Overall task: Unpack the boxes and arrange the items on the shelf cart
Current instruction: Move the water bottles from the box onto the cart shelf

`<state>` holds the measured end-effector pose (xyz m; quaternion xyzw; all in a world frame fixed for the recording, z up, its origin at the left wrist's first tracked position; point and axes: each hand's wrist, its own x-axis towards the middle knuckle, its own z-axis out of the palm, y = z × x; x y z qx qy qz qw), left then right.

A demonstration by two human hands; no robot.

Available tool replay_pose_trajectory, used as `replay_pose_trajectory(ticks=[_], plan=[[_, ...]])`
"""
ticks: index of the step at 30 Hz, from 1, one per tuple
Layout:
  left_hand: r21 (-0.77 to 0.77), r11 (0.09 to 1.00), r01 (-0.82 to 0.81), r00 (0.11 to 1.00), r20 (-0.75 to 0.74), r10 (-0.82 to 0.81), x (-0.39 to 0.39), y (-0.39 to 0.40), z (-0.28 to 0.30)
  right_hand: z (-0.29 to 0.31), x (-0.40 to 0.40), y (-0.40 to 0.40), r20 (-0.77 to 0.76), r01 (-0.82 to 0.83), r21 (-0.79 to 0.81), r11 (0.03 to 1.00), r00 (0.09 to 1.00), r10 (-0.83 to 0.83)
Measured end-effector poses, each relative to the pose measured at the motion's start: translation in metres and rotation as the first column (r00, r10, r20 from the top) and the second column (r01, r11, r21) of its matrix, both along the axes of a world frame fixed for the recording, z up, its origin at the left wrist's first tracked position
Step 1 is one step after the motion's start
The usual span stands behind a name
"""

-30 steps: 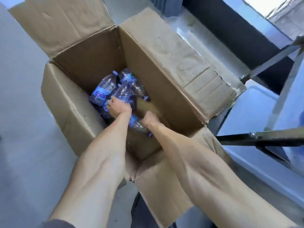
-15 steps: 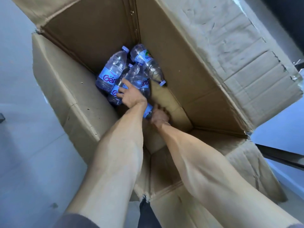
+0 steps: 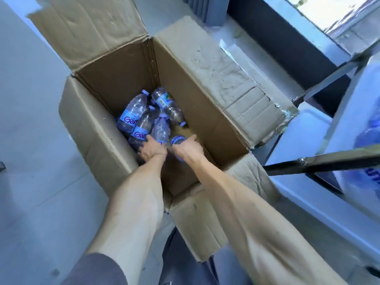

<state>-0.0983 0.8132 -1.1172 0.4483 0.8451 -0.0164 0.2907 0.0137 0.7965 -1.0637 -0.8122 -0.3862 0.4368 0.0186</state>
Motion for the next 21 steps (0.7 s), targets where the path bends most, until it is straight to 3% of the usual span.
replay_pose_trajectory(ticks=[4,9,13,16,18,21], plan=[[-0.007,0.983,-0.185,0.958,0.222,0.182,0.001,-0.024,0.039,0.048,0.015,-0.024,0.029,0.025,0.118,0.993,0.999,-0.029],[0.109,0.959,-0.260,0.900,0.387,0.200,0.017,-0.064,0.102,0.104,0.035,-0.085,0.072,0.099,0.401,0.911,0.988,-0.139],[0.273,0.880,-0.389,0.833,0.513,0.209,0.043,-0.103,0.157,0.157,0.045,-0.135,-0.029,0.250,0.592,0.766,0.957,-0.289],[0.419,0.792,-0.445,0.781,0.614,0.114,0.060,-0.140,0.195,0.196,0.057,-0.184,-0.118,0.315,0.698,0.643,0.936,-0.330],[0.465,0.745,-0.477,0.694,0.720,-0.006,0.071,-0.170,0.214,0.213,0.074,-0.226,-0.197,0.338,0.741,0.580,0.935,-0.294],[0.399,0.750,-0.527,0.416,0.891,-0.182,0.095,-0.219,0.233,0.223,0.104,-0.301,-0.314,0.422,0.772,0.475,0.903,-0.293]])
